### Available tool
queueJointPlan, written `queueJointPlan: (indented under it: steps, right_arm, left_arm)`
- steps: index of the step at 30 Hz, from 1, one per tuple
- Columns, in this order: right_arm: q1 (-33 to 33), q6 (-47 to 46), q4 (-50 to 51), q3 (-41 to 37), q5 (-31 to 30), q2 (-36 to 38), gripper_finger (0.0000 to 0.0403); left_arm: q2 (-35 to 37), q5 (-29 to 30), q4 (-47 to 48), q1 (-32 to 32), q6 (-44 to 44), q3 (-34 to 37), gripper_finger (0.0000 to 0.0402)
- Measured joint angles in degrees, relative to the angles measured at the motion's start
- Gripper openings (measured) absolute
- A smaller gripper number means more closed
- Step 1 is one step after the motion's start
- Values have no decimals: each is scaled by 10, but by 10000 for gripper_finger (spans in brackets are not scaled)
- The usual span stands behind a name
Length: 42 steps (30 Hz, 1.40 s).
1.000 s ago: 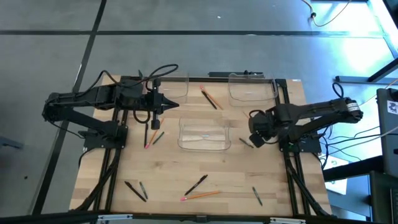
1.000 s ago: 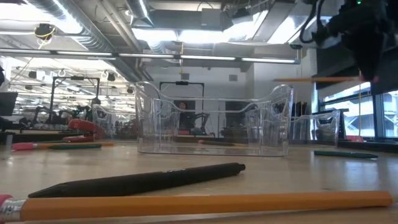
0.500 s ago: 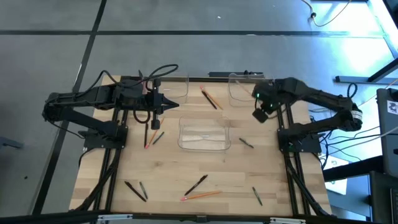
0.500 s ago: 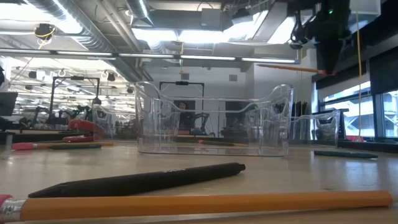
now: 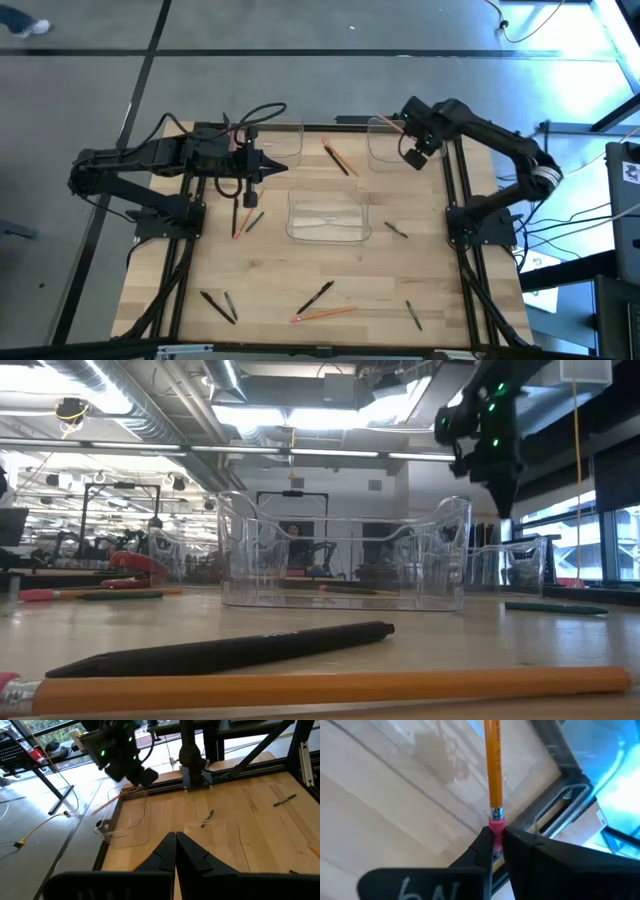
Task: Sort crayons/erasers/pens/pencils in bins
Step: Put the orange pencil into the top right transparent bin, then put the green crayon into the middle transparent bin
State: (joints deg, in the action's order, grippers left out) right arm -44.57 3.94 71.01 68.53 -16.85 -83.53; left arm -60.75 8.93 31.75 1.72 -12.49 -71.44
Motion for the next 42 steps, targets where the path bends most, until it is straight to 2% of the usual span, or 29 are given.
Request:
queueJointPlan:
  steps: [10,26,30,38,42]
  right_arm:
    - [-36,52,-14,-1,0,-106,33]
    - [-37,56,-25,-1,0,-179,35]
    - [-37,56,-29,-1,0,-186,56]
    - [-37,54,-42,-1,-1,-186,124]
    - [-37,44,-32,0,-1,-186,138]
  left_arm:
    - [0,0,0,0,0,0,0]
    - [0,0,0,0,0,0,0]
    - [0,0,0,0,0,0,0]
    - [0,0,0,0,0,0,0]
    - [0,0,0,0,12,0,0]
